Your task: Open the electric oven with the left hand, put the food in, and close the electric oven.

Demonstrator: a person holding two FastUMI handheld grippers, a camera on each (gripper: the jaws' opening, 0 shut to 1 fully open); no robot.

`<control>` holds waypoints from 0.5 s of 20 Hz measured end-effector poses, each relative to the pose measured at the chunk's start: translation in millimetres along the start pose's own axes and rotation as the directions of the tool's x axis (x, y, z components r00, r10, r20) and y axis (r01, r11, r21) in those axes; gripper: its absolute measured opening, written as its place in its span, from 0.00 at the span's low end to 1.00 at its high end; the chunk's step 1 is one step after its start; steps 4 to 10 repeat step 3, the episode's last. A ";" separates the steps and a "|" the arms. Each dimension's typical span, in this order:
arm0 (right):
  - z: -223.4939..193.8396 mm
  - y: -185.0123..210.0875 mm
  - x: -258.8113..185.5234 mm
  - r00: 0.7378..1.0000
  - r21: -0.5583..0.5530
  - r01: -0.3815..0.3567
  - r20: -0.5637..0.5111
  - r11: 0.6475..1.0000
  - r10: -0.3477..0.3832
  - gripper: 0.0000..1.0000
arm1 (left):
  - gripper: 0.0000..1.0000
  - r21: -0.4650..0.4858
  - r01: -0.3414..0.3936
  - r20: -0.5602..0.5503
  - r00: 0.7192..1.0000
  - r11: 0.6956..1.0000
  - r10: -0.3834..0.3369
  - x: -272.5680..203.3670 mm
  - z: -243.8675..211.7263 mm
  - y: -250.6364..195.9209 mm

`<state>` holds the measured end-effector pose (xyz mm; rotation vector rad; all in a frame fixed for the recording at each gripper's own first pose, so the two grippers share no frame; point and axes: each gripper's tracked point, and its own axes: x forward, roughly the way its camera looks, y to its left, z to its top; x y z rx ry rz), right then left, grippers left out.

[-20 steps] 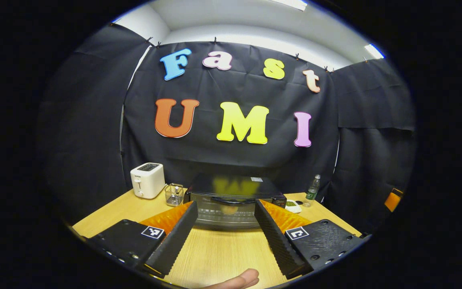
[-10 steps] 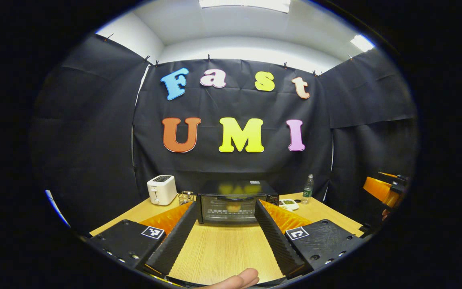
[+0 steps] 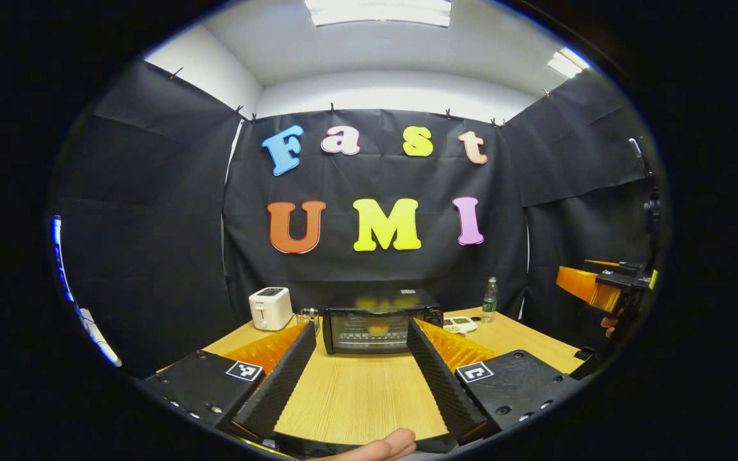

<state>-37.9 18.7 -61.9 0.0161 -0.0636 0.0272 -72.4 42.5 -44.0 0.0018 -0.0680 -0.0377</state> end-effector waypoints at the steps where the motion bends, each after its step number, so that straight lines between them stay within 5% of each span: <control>1: -0.4 2.2 -0.2 1.000 0.004 -0.005 -0.001 1.000 0.005 0.96 | 0.94 0.001 0.001 0.001 1.000 1.000 -0.001 0.1 -0.8 -0.2; 2: -1.7 3.1 0.2 1.000 0.006 -0.010 -0.003 1.000 0.010 0.96 | 0.94 -0.002 0.003 0.002 1.000 1.000 -0.003 0.1 -1.5 -0.3; 3: -2.6 3.7 1.2 1.000 0.005 -0.011 -0.005 1.000 0.011 0.96 | 0.83 -0.003 0.008 0.003 1.000 1.000 -0.008 1.7 -1.9 -0.4; 10: -2.6 3.7 1.2 1.000 0.005 -0.011 -0.005 1.000 0.011 0.96 | 0.83 -0.003 0.008 0.003 1.000 1.000 -0.008 1.7 -1.9 -0.4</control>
